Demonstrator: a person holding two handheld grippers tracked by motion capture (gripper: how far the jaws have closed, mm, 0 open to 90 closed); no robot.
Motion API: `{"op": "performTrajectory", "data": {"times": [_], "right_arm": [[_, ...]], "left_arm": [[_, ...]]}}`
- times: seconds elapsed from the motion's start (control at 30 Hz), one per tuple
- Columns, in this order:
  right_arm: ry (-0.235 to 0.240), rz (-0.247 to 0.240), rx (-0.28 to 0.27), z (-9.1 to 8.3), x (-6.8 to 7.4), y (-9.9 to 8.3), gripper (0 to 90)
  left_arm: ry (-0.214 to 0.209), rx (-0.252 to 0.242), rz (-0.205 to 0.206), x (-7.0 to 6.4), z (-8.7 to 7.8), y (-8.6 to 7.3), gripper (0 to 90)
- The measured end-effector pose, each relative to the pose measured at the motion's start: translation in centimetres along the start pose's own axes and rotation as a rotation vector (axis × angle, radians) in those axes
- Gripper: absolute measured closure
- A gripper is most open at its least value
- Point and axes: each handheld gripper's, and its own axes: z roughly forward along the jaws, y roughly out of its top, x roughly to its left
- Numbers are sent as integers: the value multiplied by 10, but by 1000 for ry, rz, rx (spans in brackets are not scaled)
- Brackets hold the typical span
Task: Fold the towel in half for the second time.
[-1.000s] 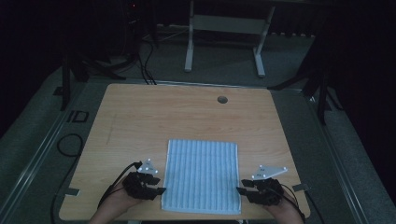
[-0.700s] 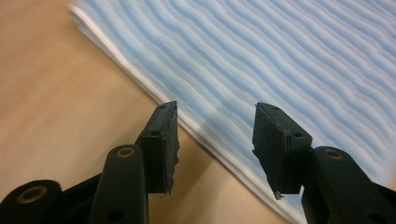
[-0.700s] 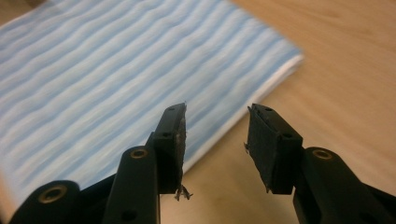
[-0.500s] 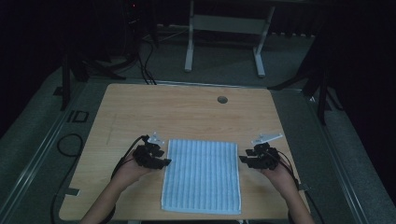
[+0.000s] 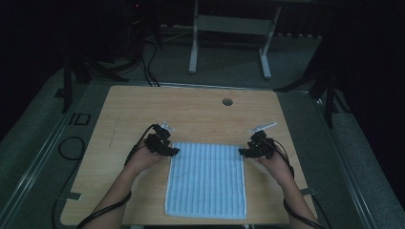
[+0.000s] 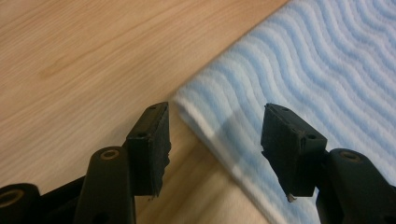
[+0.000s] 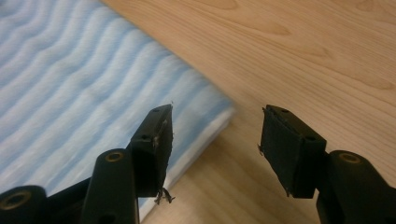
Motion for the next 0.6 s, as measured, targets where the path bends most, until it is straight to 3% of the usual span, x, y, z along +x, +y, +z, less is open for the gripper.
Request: {"op": "performTrajectory", "data": {"times": [0.13,0.3,0.4,0.5,0.57,0.6], "right_arm": [[19,14,11,6,-5,4,448],[17,38,25,14,-12,10,500],[22,51,46,20,-15,13,541],[33,14,106,30,-6,15,597],[19,-23,141,36,-2,15,736],[15,-31,148,37,0,16,820]], "left_arm": [[-32,11,-26,5,8,3,423],[-5,28,-33,6,17,7,442],[8,35,-18,3,20,9,526],[6,47,20,0,22,9,622],[-1,44,30,-1,20,10,714],[-6,38,31,-1,19,10,803]]}}
